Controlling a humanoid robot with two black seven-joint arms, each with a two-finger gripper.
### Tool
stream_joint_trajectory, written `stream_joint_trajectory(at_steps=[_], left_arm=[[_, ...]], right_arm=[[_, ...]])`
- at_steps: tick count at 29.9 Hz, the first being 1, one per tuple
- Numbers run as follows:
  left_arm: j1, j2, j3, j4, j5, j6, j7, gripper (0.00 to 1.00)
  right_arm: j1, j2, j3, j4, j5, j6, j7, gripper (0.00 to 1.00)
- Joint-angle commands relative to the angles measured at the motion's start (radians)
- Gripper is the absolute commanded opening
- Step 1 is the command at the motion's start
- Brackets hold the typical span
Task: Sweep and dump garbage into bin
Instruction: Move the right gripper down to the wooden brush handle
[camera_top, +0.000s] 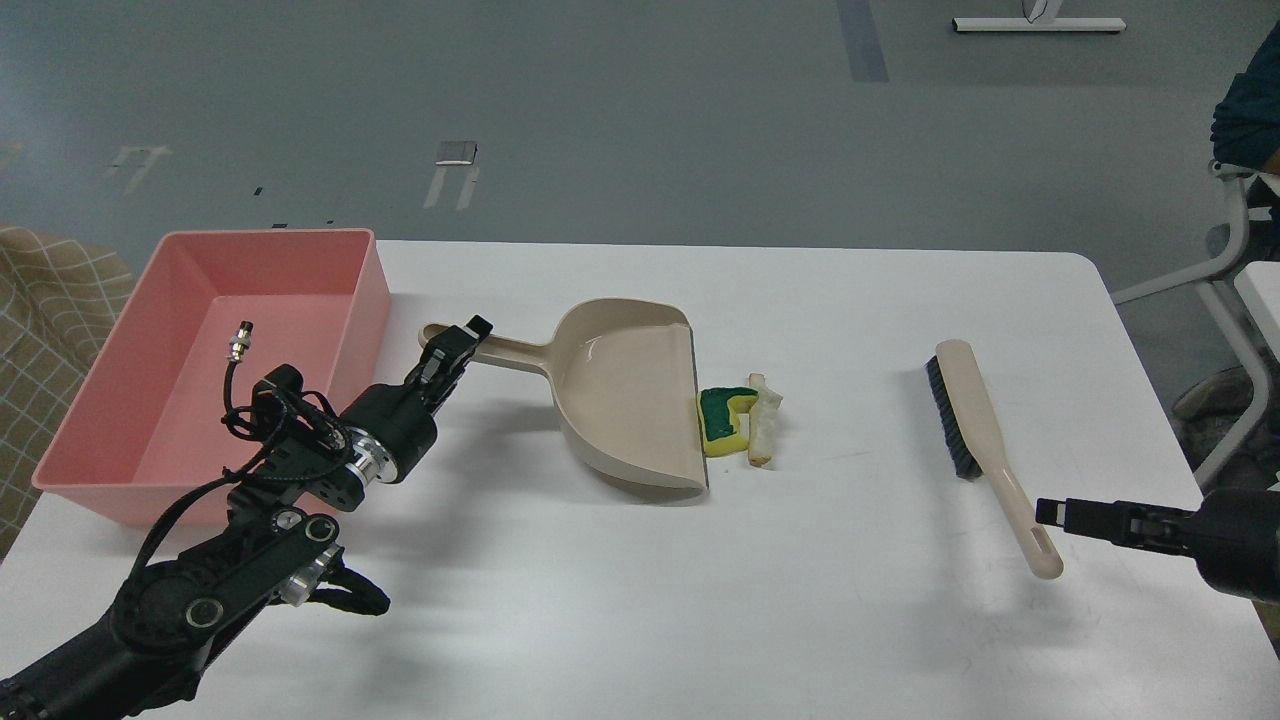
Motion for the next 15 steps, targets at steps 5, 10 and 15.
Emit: stream_joint_trajectory(at_steps=[5, 10, 15], left_arm=[[0.000, -0.001, 0.000, -0.003, 0.000, -0.001, 0.000, 0.00], [0.001, 0.001, -0.001, -0.006, 0.000, 0.000, 0.000, 0.00], [0.001, 0.001, 0.000, -0.008, 0.000, 0.000, 0.000, 0.00]], right_arm=[[-0.003, 0.036, 0.002, -0.017, 0.006, 0.000, -0.019, 0.62], [0.002, 0.043, 0.006, -0.015, 0.007, 0.000, -0.021, 0.63], [0.011, 0.040, 0.011, 0.000, 0.010, 0.014, -0.019, 0.65]])
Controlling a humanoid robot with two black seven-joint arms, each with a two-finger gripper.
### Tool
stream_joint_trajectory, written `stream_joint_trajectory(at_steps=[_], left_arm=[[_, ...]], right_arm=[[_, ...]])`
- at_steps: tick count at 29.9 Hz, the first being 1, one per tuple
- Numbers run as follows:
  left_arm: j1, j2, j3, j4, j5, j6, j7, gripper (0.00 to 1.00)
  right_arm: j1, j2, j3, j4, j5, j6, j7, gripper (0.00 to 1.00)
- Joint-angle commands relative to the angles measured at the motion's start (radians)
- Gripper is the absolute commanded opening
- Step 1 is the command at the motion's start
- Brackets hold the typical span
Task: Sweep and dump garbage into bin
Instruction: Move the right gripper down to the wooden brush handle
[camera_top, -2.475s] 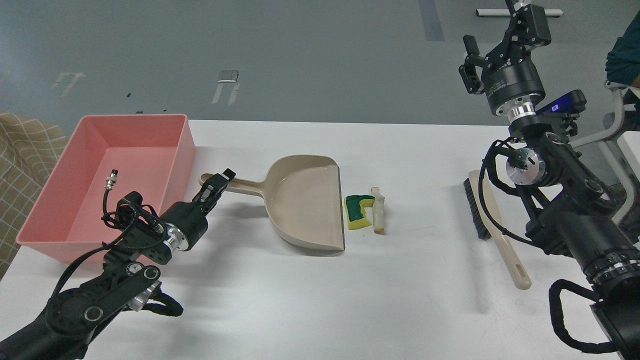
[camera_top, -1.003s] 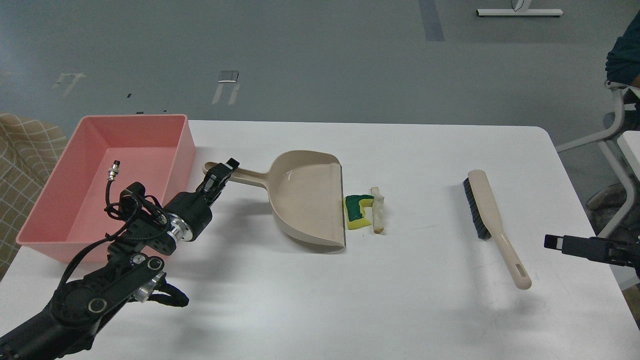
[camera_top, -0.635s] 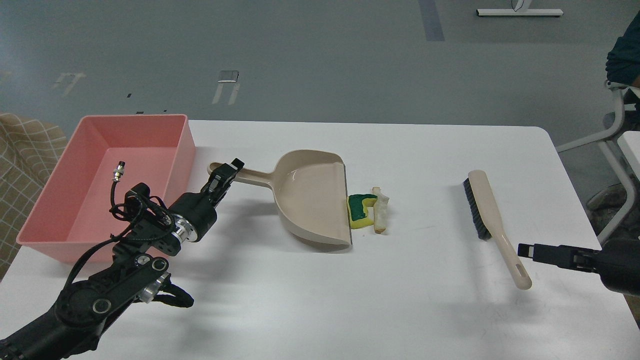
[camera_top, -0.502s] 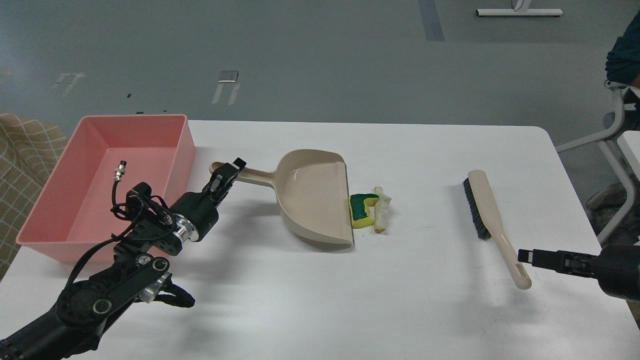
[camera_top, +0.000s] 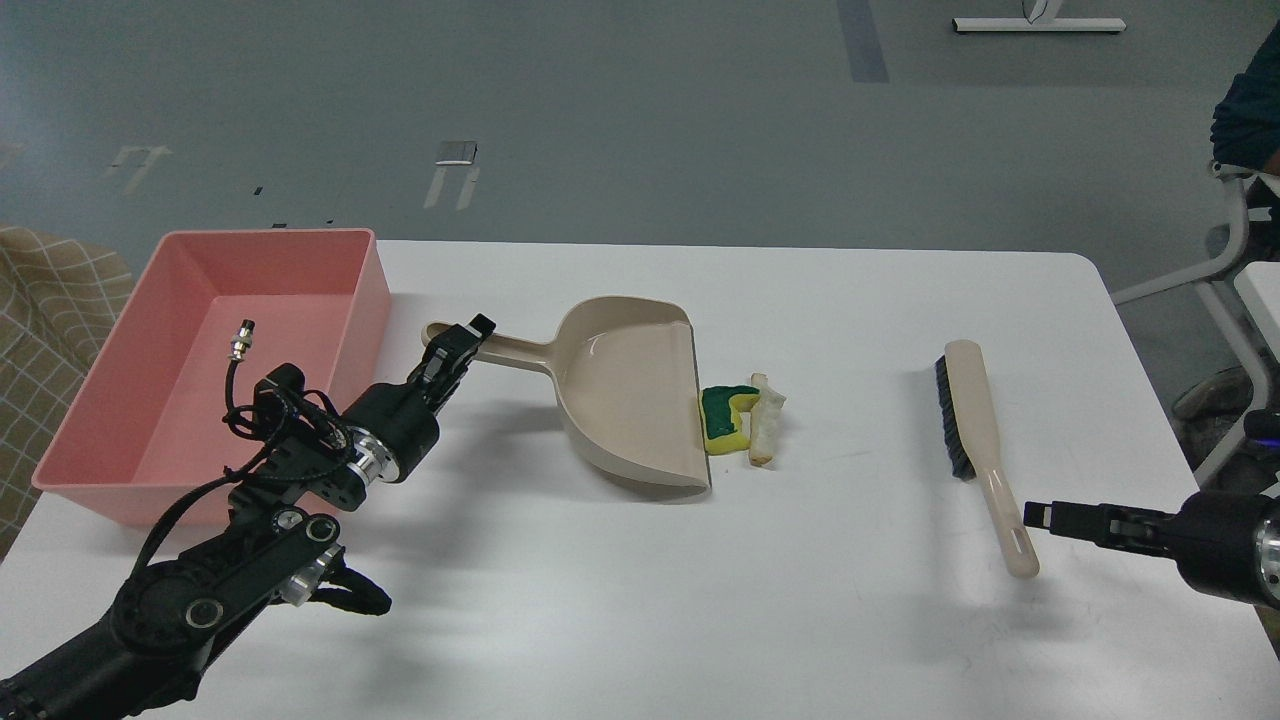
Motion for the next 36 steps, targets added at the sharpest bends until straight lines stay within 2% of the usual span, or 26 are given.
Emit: stream_joint_trajectory(at_steps=[1, 10, 21, 32, 36], left_arm=[[0.000, -0.001, 0.000, -0.001, 0.000, 0.000, 0.000, 0.00], [0.000, -0.005, 0.000, -0.002, 0.002, 0.000, 0.000, 0.00], [0.006, -0.002, 0.000, -0.021, 0.000, 0.000, 0.004, 0.00], [0.009, -0.002, -0.001, -0.021, 0.000, 0.002, 0.002, 0.00], [0.011, -0.002, -0.001, -0.021, 0.000, 0.002, 0.000, 0.00]], right_arm=[[0.006, -0.005, 0.003, 0.008, 0.001, 0.015, 0.003, 0.65], [0.002, 0.013, 0.014, 0.001, 0.001, 0.037, 0.000, 0.65], [-0.001, 0.081, 0.011, -0.008, 0.000, 0.035, -0.026, 0.65], [-0.007, 0.088, 0.006, -0.023, -0.001, 0.024, -0.029, 0.65], [-0.009, 0.104, 0.006, -0.025, -0.003, 0.023, -0.034, 0.57]])
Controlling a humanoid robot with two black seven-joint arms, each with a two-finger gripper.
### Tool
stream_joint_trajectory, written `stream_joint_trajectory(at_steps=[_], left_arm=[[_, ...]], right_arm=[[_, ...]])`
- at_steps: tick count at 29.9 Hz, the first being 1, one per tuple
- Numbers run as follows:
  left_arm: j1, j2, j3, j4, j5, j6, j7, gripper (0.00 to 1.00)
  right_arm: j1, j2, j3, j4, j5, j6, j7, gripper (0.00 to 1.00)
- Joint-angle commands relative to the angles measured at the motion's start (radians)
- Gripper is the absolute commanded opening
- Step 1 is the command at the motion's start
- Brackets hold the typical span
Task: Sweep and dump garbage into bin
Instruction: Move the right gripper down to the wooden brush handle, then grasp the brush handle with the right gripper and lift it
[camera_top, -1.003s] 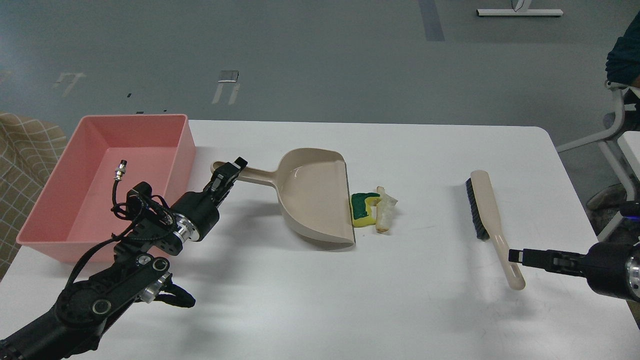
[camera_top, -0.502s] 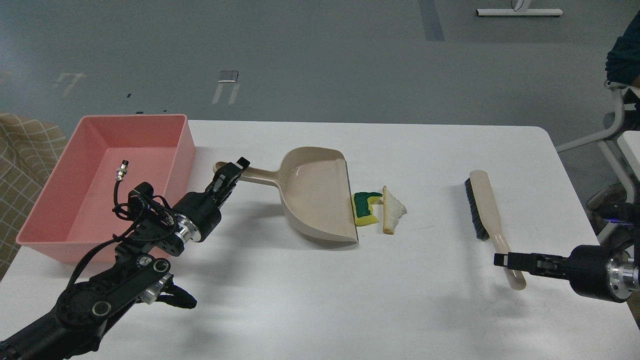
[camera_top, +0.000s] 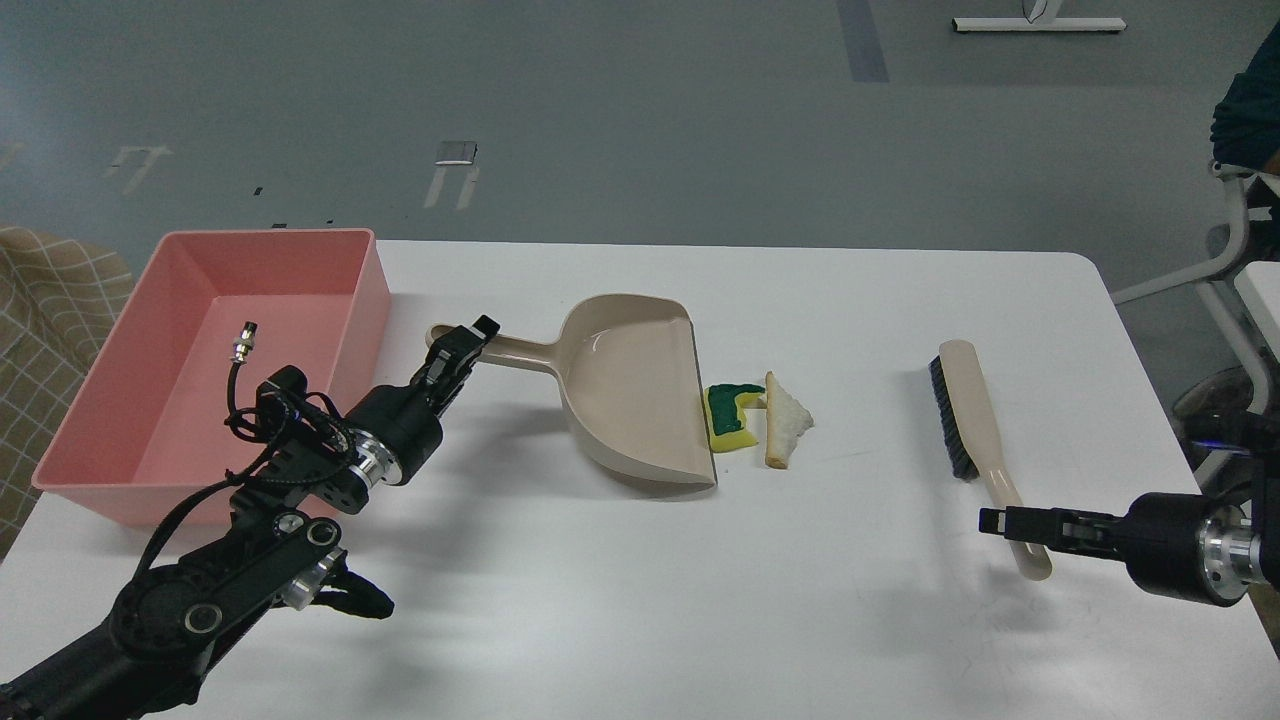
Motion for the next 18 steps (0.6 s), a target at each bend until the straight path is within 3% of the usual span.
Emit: stream_joint_trajectory(at_steps=[1, 5, 12, 18], left_arm=[[0.000, -0.001, 0.000, 0.001, 0.000, 0.000, -0.001, 0.00], [0.001, -0.001, 0.000, 0.001, 0.000, 0.000, -0.001, 0.00], [0.001, -0.001, 0.000, 0.001, 0.000, 0.000, -0.001, 0.00], [0.001, 0.001, 0.000, 0.001, 0.000, 0.000, -0.001, 0.00]], right_arm=[[-0.002, 0.011, 0.000, -0.001, -0.003, -0.001, -0.008, 0.53], [-0.008, 0.013, 0.000, 0.001, -0.003, -0.001, -0.010, 0.43], [-0.007, 0.007, 0.001, 0.007, -0.001, -0.001, -0.034, 0.00], [0.001, -0.001, 0.006, 0.015, 0.000, 0.007, -0.036, 0.00]])
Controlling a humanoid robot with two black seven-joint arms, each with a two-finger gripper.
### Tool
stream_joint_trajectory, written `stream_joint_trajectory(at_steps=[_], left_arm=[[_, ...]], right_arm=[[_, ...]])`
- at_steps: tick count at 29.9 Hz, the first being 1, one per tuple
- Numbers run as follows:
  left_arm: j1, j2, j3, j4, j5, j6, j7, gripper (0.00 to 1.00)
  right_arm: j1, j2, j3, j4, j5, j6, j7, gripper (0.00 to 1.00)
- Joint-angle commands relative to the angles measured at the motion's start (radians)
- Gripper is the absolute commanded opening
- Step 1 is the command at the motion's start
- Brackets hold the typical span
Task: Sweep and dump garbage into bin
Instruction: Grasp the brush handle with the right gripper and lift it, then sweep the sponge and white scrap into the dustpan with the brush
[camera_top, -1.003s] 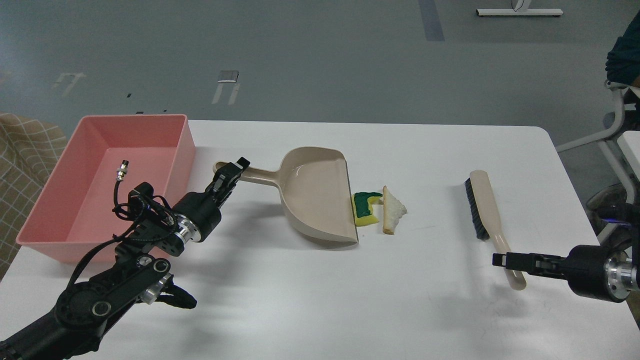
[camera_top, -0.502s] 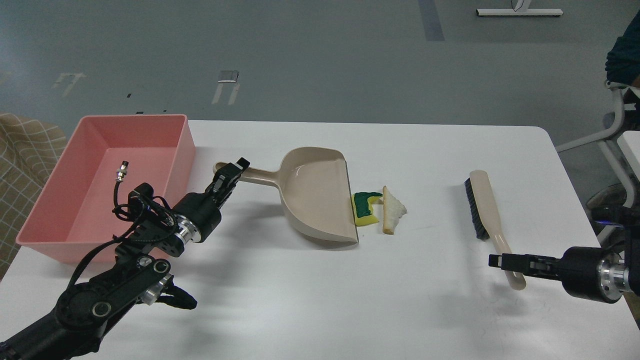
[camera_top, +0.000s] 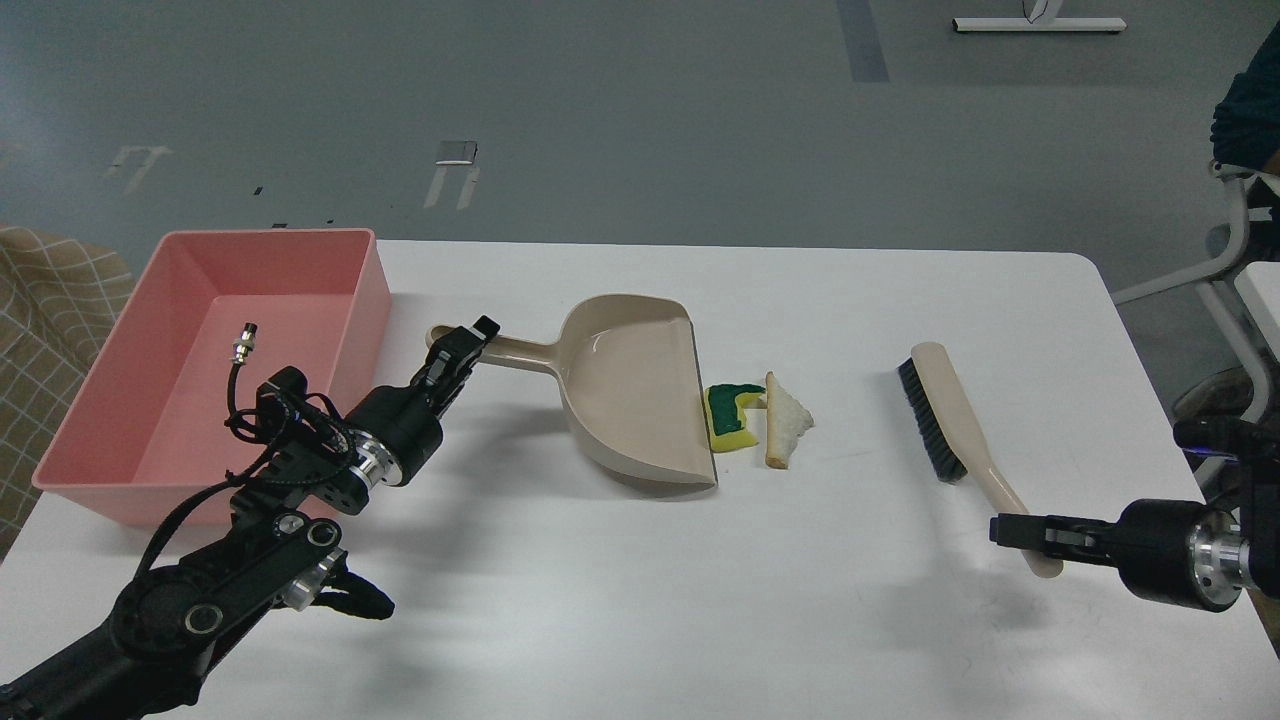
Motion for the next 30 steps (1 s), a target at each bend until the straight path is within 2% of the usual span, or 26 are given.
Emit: stream_joint_trajectory(at_steps=[1, 11, 16, 23, 30], left_arm=[[0.000, 0.002, 0.000, 0.000, 0.000, 0.000, 0.000, 0.00], [0.000, 0.015, 0.011, 0.000, 0.002, -0.011, -0.012, 0.00], [0.002, 0.022, 0.020, 0.000, 0.008, -0.014, -0.035, 0.00], [0.003, 0.066, 0.057, 0.003, 0.016, -0.018, -0.046, 0.00], [-0.006, 0.078, 0.101, 0.001, 0.017, -0.018, -0.071, 0.00]], right_arm=[[0.013, -0.004, 0.006, 0.005, 0.000, 0.004, 0.000, 0.00], [0.105, -0.013, 0.016, 0.005, -0.001, 0.061, -0.002, 0.00], [0.105, -0.007, 0.011, -0.004, -0.010, 0.098, -0.051, 0.00], [0.107, 0.108, 0.011, -0.019, -0.018, 0.113, -0.097, 0.00], [0.131, 0.203, 0.009, -0.018, -0.010, 0.118, -0.114, 0.00]])
